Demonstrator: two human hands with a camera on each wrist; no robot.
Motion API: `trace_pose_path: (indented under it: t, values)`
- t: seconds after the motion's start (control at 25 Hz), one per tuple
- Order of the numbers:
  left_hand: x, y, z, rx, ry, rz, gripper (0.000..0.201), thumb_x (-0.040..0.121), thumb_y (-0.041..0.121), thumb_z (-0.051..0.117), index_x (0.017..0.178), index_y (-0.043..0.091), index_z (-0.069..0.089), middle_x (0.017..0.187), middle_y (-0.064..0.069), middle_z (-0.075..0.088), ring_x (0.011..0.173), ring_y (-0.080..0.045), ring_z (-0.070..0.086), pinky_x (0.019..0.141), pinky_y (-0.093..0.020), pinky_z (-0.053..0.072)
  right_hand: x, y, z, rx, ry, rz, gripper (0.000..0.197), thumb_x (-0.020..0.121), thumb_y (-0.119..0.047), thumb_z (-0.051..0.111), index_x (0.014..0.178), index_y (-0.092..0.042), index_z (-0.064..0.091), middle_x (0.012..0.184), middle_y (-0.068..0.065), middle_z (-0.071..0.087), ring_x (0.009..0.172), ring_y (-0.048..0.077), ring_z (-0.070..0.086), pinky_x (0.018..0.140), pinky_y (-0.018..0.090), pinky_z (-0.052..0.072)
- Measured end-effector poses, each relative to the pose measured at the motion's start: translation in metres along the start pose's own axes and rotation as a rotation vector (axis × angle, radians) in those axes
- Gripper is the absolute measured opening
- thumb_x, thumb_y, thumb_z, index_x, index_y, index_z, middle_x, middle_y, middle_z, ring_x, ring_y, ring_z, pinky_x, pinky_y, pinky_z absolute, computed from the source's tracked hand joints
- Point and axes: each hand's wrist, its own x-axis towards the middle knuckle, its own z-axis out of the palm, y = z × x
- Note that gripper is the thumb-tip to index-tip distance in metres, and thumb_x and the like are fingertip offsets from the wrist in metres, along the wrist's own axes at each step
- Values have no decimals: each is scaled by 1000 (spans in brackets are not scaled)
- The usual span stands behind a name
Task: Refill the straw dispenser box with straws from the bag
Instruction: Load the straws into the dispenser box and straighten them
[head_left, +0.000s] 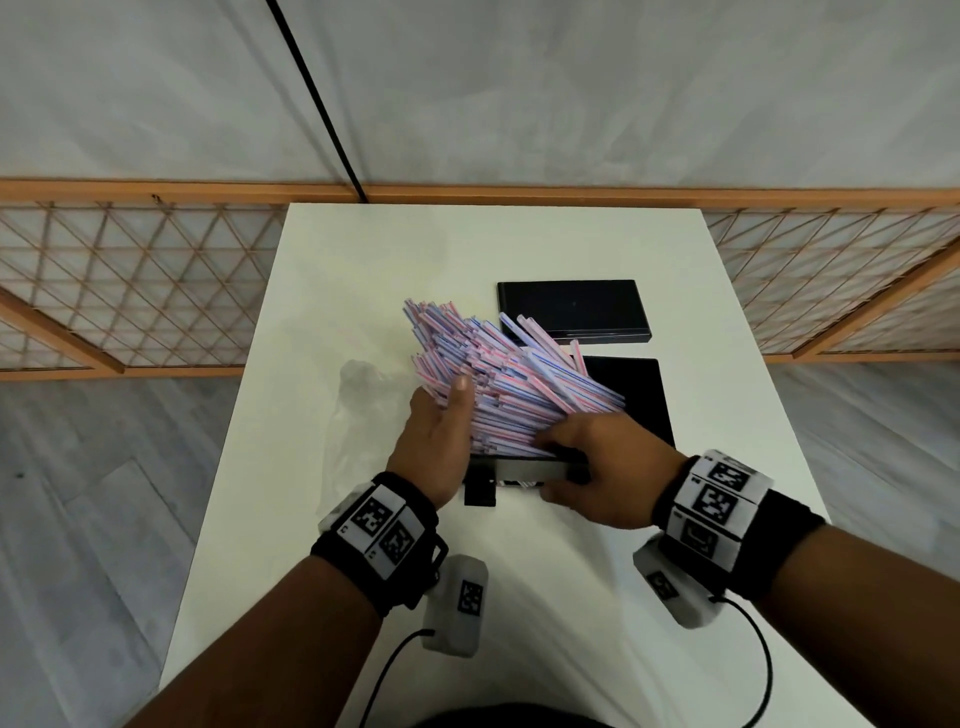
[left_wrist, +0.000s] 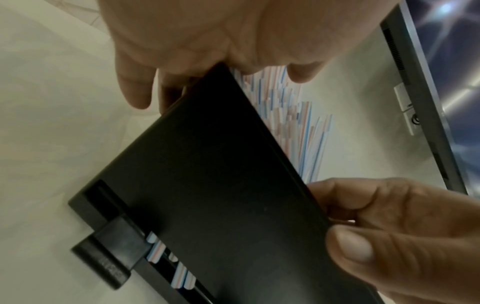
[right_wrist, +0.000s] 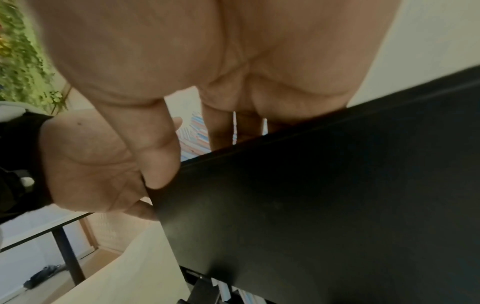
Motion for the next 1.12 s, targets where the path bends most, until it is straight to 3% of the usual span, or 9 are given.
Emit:
trace_pose_path:
  t: [0.16, 0.28, 0.4, 0.48, 0.72, 0.8, 0.88, 1.0, 1.12]
  values:
    - [-2, 5, 2, 3, 50, -33, 69, 95, 65, 40, 145, 17, 38, 133, 5, 52, 124, -17, 52, 113, -38, 38, 8, -1, -4, -61, -75, 92, 42, 80, -58, 67, 95, -19, 68, 82, -4, 69, 78, 16, 67, 77, 34, 57]
    - [-4, 9, 3, -19, 71, -25, 63, 97, 59, 43, 140, 14, 40, 133, 2, 54, 121, -17, 53, 107, -34, 40, 15, -7, -9, -84, -126, 47, 40, 84, -57, 64, 100, -20, 68, 85, -3, 68, 84, 19, 65, 79, 31, 53]
    - [-4, 10, 2, -11, 67, -28, 61, 99, 56, 42, 141, 13, 39, 132, 4, 53, 119, -15, 51, 101, -28, 36, 18, -10, -8, -202, -153, 90, 50, 81, -68, 60, 91, -19, 65, 82, 0, 68, 83, 22, 64, 77, 33, 54]
    - [-4, 9, 2, -11, 66, -25, 60, 99, 56, 42, 142, 13, 39, 132, 3, 54, 117, -16, 52, 99, -30, 39, 19, -10, -3, -174, -153, 84, 49, 80, -69, 60, 94, -21, 64, 84, -2, 68, 84, 20, 64, 79, 33, 54]
    - [-5, 7, 5, -20, 84, 1, 60, 97, 55, 46, 138, 13, 38, 128, 4, 54, 113, -14, 54, 96, -28, 40, 25, -19, -5, -130, -196, 109, 49, 80, -71, 59, 89, -23, 64, 70, -7, 63, 69, 13, 62, 68, 26, 49]
    - [-5, 8, 5, -12, 81, -5, 57, 98, 54, 46, 137, 14, 37, 125, 6, 53, 111, -14, 54, 95, -28, 40, 27, -22, -9, -80, -268, 155, 46, 80, -68, 62, 77, -22, 62, 59, -7, 59, 62, 13, 60, 67, 27, 52]
    - [-6, 11, 4, -4, 84, -8, 54, 98, 55, 47, 135, 17, 37, 121, 7, 54, 109, -16, 56, 95, -30, 43, 30, -23, -11, -117, -324, 176, 49, 76, -71, 64, 68, -23, 60, 60, -6, 62, 62, 12, 62, 67, 28, 54]
    - [-4, 13, 2, 2, 107, -5, 54, 98, 57, 46, 134, 18, 41, 120, 5, 58, 110, -20, 58, 98, -36, 45, 40, -23, -13, -41, -365, 175, 41, 74, -67, 69, 80, -27, 63, 74, -5, 68, 70, 12, 64, 66, 26, 52]
    - [-1, 11, 1, -2, 102, 9, 68, 89, 73, 43, 135, 22, 50, 127, 3, 63, 116, -20, 60, 105, -41, 45, 49, -24, -15, -52, -445, 197, 57, 66, -71, 71, 99, -24, 67, 90, -1, 73, 82, 17, 68, 76, 33, 58]
